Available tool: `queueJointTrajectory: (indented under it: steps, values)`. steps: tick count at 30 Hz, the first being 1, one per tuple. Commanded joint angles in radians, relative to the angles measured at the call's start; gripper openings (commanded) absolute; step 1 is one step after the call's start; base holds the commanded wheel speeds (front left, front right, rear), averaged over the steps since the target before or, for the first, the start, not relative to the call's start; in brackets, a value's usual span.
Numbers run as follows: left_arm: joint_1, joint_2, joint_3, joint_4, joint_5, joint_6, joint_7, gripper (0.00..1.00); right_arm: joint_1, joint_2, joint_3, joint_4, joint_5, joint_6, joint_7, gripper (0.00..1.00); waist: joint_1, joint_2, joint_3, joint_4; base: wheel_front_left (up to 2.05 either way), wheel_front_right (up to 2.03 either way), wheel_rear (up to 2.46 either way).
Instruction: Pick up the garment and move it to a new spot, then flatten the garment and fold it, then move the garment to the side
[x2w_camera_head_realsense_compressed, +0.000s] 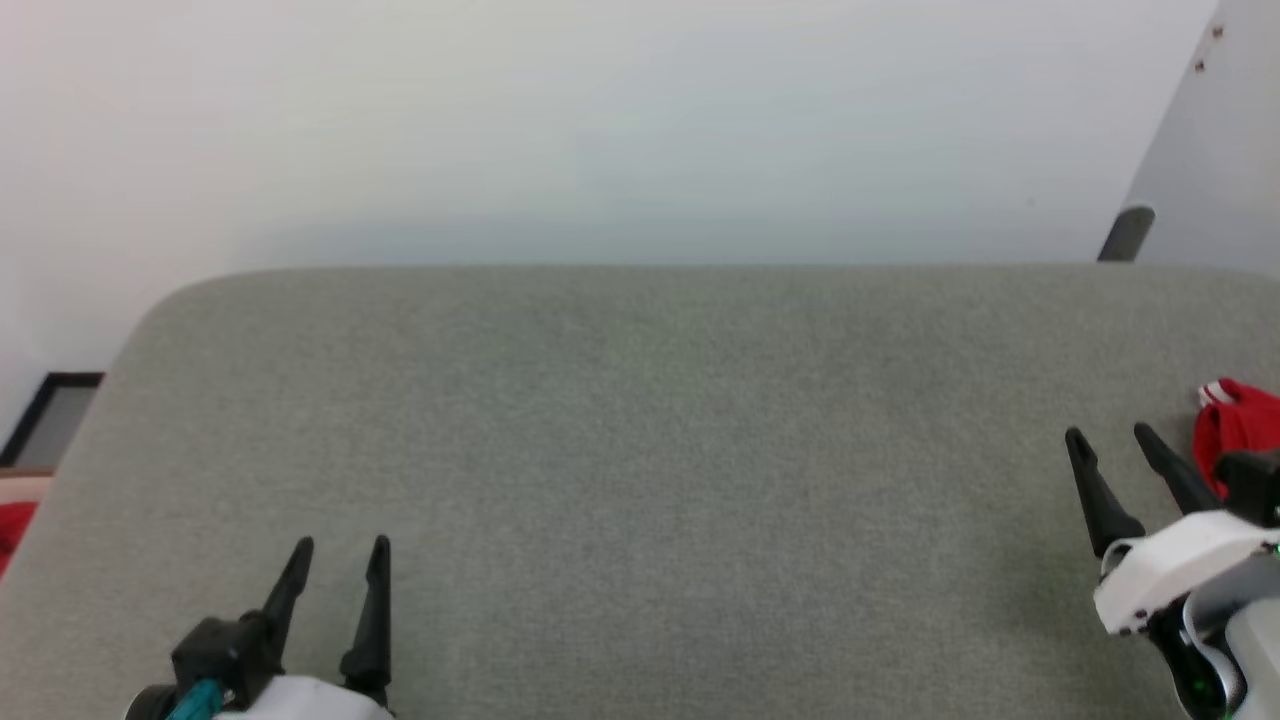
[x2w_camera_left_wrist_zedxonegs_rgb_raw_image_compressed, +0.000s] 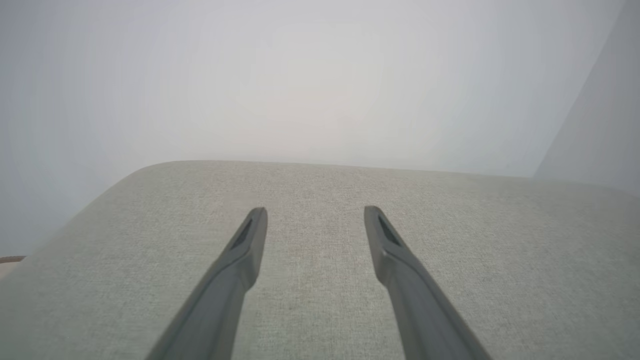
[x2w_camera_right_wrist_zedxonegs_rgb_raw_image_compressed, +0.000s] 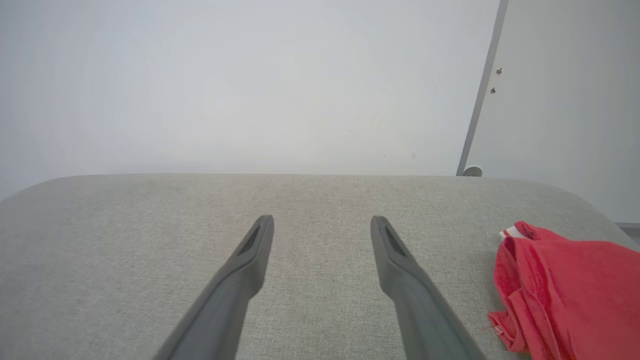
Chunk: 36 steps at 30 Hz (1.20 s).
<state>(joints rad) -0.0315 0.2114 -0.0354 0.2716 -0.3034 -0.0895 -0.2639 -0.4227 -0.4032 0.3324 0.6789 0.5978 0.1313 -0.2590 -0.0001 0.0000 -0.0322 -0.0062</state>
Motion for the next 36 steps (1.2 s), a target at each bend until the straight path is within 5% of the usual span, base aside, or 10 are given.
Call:
queueJointTrajectory:
  steps: [1, 14, 27, 36]
  values:
    - [0.028, -0.005, 0.011, -0.013, 0.013, -0.008, 0.001, 1.00, 0.037, 0.004, -0.020, -0.021, -0.014, -0.001, -0.005, 1.00, 0.0001, 0.0000, -0.041, 0.027, 0.00, 0.00, 0.00]
    - [0.146, -0.032, 0.042, -0.081, 0.059, -0.024, 0.001, 1.00, 0.284, 0.024, -0.189, -0.222, -0.099, -0.001, -0.006, 1.00, 0.0001, 0.0000, -0.088, 0.041, 0.00, 0.00, 0.00]
    - [0.268, -0.028, 0.053, -0.171, 0.061, -0.015, 0.001, 1.00, 0.530, 0.135, -0.378, -0.482, -0.180, -0.001, 0.105, 1.00, 0.0001, 0.0000, -0.096, 0.054, 0.00, 0.00, 0.00]
    - [0.274, -0.024, 0.050, -0.190, 0.058, -0.008, 0.001, 1.00, 0.575, 0.169, -0.420, -0.573, -0.212, -0.001, 0.160, 1.00, 0.0001, 0.0000, -0.093, 0.049, 0.00, 0.00, 0.00]
